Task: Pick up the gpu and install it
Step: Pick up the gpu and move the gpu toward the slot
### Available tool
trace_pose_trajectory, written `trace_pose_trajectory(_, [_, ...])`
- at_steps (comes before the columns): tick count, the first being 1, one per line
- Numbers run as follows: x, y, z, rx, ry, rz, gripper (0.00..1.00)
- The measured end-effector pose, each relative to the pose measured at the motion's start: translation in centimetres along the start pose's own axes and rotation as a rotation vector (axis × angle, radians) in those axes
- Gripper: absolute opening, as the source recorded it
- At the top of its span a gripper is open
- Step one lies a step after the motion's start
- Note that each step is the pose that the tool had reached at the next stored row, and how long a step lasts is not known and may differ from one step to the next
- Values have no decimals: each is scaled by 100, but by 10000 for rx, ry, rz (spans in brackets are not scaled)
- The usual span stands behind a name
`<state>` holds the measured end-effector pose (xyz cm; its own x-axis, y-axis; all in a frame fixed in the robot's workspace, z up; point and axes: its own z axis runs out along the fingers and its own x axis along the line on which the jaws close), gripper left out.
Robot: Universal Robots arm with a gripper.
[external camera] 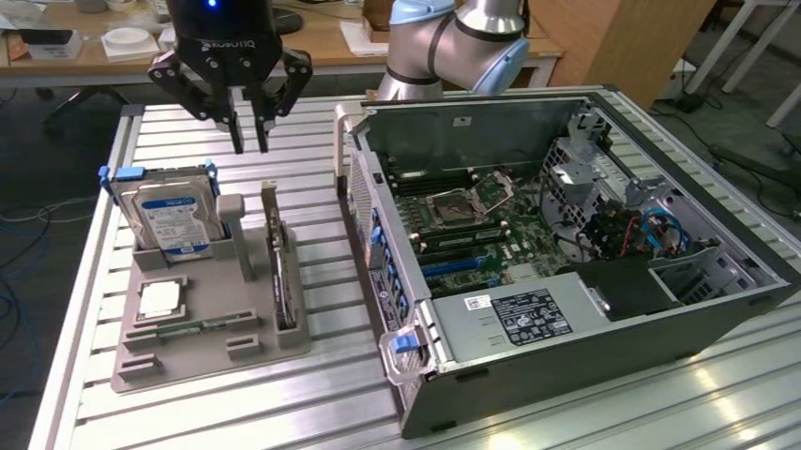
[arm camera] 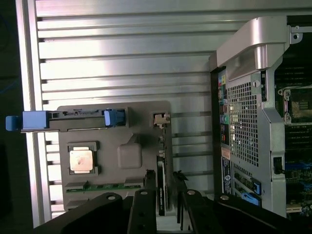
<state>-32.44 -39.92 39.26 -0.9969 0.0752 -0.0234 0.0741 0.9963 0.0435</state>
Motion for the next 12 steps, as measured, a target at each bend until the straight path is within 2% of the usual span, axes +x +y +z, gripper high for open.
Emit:
trace_pose_trajectory(3, [0,0,0,0,0,0,41])
trace_pose_trajectory(4, [0,0,0,0,1,1,41])
trace_pose_trajectory(6, [0,0,0,0,0,0,53])
trace_pose_trajectory(7, [0,0,0,0,0,0,53])
trace_pose_trajectory(8, [1,1,1,22,-3,1,59])
trace_pose_trajectory(9, [1,1,0,110,-8,0,59])
trace_pose_trajectory(10, [1,2,0,253,-19,-5,59])
trace_pose_trajectory(12, [1,3,1,603,-26,-42,59])
